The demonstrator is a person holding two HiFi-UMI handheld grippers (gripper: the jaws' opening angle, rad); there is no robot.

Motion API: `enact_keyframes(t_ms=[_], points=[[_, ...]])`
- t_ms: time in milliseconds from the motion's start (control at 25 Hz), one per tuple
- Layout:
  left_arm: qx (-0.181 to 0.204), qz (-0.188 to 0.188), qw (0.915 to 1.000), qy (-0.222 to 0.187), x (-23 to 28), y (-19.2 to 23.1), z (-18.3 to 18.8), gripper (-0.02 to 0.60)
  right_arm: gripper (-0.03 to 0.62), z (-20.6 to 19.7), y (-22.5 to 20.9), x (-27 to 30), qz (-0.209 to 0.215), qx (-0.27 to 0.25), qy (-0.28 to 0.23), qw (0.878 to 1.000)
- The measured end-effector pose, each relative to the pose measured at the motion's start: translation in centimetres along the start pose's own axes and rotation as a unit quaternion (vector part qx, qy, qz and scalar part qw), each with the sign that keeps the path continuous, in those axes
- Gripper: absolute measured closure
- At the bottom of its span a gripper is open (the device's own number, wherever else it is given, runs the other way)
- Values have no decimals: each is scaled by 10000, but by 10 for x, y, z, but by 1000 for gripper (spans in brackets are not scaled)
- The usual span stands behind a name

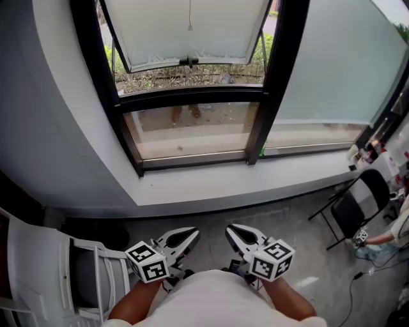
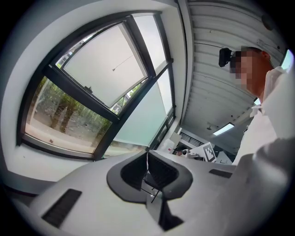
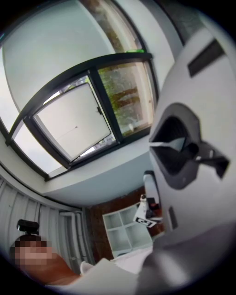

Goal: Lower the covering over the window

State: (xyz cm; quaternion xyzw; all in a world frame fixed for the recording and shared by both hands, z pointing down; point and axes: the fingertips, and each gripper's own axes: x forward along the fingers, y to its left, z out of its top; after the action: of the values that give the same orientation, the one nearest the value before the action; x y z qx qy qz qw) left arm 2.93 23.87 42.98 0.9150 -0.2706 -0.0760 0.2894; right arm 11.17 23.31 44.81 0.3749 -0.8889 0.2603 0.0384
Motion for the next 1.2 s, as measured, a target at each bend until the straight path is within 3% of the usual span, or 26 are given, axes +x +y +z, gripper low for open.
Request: enact_keyframes(t_ms=[320,640,920,1200], points=[[396,554,9973,-279,-44,44,40,560,568,13,4,24,-280,-262,-115,9992],[534,688,9959,-264,-74,70,48,560,566,8,14,50,-504,-282,-205,9981],[556,826,9945,-328,-76,87,57,558,566,14,8,70,-579,-451,-135,9972],[619,1086,9914,-396,-51,111,73,557,566,40,-30,92,-457,-479,-189,9976]])
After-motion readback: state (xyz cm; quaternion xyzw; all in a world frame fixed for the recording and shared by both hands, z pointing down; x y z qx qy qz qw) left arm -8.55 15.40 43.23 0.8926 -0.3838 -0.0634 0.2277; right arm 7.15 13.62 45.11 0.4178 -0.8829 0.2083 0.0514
